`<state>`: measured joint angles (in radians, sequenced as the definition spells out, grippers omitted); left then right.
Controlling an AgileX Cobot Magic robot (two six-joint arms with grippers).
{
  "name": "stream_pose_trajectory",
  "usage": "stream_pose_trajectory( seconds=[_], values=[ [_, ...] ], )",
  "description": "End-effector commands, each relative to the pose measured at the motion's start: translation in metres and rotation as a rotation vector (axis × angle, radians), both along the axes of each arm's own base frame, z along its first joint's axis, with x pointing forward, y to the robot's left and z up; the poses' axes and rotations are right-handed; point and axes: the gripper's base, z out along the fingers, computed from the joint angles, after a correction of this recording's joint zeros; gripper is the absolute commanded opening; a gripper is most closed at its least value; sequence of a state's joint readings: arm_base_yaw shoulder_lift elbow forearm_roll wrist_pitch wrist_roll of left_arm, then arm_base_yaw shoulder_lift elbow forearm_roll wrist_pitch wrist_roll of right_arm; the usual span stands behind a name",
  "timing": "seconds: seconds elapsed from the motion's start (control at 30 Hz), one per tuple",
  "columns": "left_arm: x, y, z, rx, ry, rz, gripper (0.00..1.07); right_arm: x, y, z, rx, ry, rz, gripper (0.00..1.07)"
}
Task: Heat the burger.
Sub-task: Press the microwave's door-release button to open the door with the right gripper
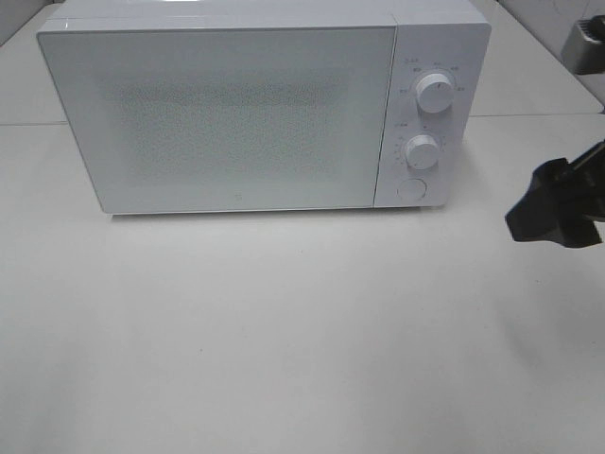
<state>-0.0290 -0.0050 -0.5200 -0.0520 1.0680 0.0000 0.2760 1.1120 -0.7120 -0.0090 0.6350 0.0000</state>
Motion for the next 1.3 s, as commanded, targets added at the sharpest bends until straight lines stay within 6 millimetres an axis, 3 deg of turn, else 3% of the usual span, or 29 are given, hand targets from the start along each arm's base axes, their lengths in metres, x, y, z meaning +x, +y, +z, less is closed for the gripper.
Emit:
stream_pose_trajectory(
  seconds=[0.03,0.2,0.47,0.63,0.67,0.9,0.93,1.03,1.1,1.3],
  values=[
    [-0.002,0.0,-0.001,0.001,-0.009,0.003,1.0,0.004,-0.024,-0.001,0.021,0.045,-0.167,0.8],
    [-0.002,0.0,-0.001,0.001,-0.009,0.003,1.0,0.002,-0.036,-0.001,0.019,0.075,-0.234,0.79],
    [-0.002,0.0,-0.001,0.001,-0.009,0.003,1.0,-0.023,-0.04,0.013,-0.012,0.089,-0.236,0.76],
    [-0.002,0.0,-0.001,0.001,-0.009,0.003,1.0,-0.059,-0.045,0.038,0.002,-0.015,-0.254,0.76],
    [-0.002,0.0,-0.001,0.001,-0.009,0.003,1.0,-0.059,-0.045,0.038,0.002,-0.015,-0.254,0.76],
    [-0.002,0.0,-0.001,0.001,-0.009,0.003,1.0,-0.119,-0.051,0.061,-0.011,-0.191,-0.185,0.76],
    [-0.002,0.0,-0.001,0.001,-0.009,0.003,1.0,-0.13,-0.052,0.06,-0.016,-0.235,-0.167,0.76],
    [-0.002,0.0,-0.001,0.001,-0.009,0.003,1.0,-0.135,-0.053,0.059,-0.014,-0.253,-0.167,0.76],
    [-0.002,0.0,-0.001,0.001,-0.009,0.003,1.0,-0.154,-0.054,0.048,0.002,-0.329,-0.166,0.76],
    [-0.002,0.0,-0.001,0.001,-0.009,0.003,1.0,-0.169,-0.056,0.04,0.009,-0.421,-0.156,0.76]
  ],
)
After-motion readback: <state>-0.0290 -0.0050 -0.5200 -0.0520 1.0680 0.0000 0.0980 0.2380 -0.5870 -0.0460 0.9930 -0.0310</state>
